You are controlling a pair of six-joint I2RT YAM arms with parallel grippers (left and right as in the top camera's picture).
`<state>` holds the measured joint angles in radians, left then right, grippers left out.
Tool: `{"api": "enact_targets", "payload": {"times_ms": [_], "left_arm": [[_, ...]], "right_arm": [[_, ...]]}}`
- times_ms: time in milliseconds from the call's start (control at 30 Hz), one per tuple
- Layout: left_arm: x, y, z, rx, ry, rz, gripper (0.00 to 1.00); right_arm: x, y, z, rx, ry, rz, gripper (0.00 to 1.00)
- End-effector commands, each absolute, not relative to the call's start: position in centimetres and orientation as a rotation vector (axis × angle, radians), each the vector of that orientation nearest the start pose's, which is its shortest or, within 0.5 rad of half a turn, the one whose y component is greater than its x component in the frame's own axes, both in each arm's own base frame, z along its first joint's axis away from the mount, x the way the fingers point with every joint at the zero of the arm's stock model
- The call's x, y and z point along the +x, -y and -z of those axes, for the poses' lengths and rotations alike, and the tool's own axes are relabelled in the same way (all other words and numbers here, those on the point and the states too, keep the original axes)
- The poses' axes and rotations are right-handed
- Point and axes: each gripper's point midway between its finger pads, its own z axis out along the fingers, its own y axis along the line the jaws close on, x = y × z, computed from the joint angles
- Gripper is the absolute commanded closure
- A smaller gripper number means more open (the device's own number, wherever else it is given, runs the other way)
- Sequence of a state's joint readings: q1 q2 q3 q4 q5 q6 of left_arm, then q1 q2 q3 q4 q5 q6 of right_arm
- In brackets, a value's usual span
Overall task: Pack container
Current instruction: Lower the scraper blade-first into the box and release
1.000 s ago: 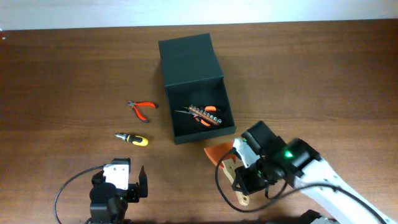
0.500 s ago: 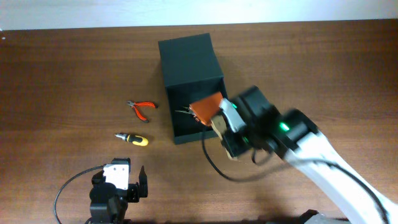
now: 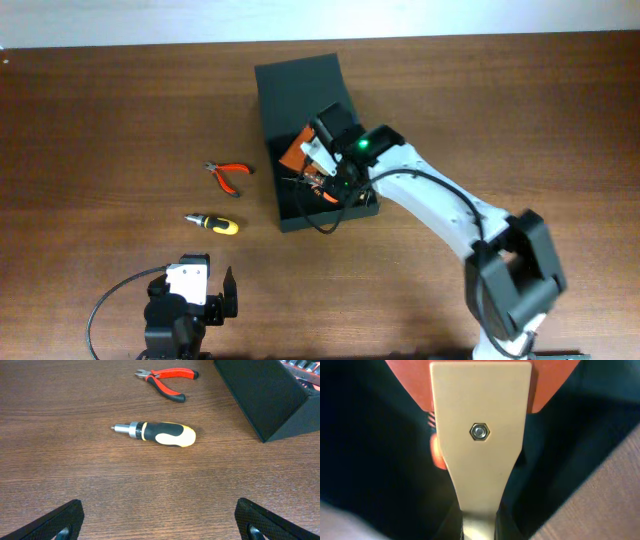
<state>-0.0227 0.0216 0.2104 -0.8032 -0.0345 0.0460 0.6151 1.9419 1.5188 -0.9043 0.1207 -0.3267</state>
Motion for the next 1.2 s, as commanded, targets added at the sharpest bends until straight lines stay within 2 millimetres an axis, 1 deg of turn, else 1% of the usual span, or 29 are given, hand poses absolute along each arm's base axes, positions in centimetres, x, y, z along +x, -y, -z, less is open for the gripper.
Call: {"api": "enact_targets", "payload": {"times_ms": [0,67,233,400,500,667,767,833,867,900,933,1000,1067,1167], "left_arm": [[18.6,-0.4,-8.0,0.062,-2.185,-0.071,0.01],[18.6,-0.4,-8.0,0.061,-2.185,-0.071,0.01],[18.6,-0.4,-8.0,0.062,-2.185,-0.071,0.01],[18.6,-0.4,-8.0,0.061,-2.185,-0.071,0.01],[18.6,-0.4,-8.0,0.061,-2.185,-0.071,0.01],[18.6,-0.4,-8.0,0.061,-2.185,-0.071,0.01],[18.6,-0.4,-8.0,0.061,-2.185,-0.071,0.01],[18.6,-0.4,-8.0,0.062,-2.185,-0.071,0.01],[18.6,-0.4,-8.0,0.061,-2.185,-0.071,0.01],[18.6,-0.4,-8.0,0.061,-2.185,-0.071,0.01],[18.6,-0.4,-8.0,0.061,-2.185,-0.071,0.01],[18.6,-0.4,-8.0,0.061,-2.185,-0.071,0.01],[18.6,-0.4,-8.0,0.061,-2.185,-0.071,0.01],[18.6,-0.4,-8.0,0.061,-2.185,-0.071,0.01]], "right_arm": [[36.7,-21.9,-6.8,-1.369,-2.554,0.217,0.96],[35.9,-22.1,-6.0,-1.396,-2.586,0.165,0.96],[33.9,-23.2,-5.5,-1.430,-2.639,0.019,0.96],[32.7,-24.1,-5.5,-1.363,-2.701,-0.082,0.96],[32.1,-24.6,-5.5,-1.328,-2.732,-0.121,0.96],[31.4,-25.3,-5.4,-1.334,-2.737,-0.129,0.96],[31.2,-25.6,-5.4,-1.344,-2.732,-0.130,0.80],[31.3,-25.6,-5.4,-1.346,-2.729,-0.122,0.66],[31.4,-25.4,-5.4,-1.344,-2.728,-0.109,0.49],[31.5,-25.3,-5.4,-1.343,-2.727,-0.095,0.41],[31.6,-25.2,-5.5,-1.341,-2.724,-0.076,0.29],[31.8,-24.9,-5.6,-1.336,-2.720,-0.055,0.11],[31.9,-25.0,-6.1,-1.331,-2.707,-0.056,0.01],[32.3,-25.3,-7.7,-1.308,-2.661,-0.072,0.01]]}}
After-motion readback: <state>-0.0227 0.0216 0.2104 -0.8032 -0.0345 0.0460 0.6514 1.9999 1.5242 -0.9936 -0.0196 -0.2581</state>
